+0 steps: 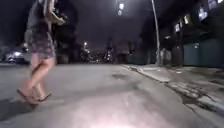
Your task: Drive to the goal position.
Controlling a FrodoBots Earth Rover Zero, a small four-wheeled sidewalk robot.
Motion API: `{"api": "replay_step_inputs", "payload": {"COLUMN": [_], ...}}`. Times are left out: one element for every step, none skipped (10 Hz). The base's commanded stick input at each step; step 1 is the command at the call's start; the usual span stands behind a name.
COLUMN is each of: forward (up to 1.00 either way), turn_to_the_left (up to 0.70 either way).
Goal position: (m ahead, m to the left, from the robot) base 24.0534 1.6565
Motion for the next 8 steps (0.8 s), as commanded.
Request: {"api": "replay_step_inputs", "payload": {"forward": [1.00,1.00,1.00,1.00,1.00,1.00,1.00,1.00], "turn_to_the_left": [0.00,0.00,0.00,0.00,0.00,0.00,0.00,0.00]}}
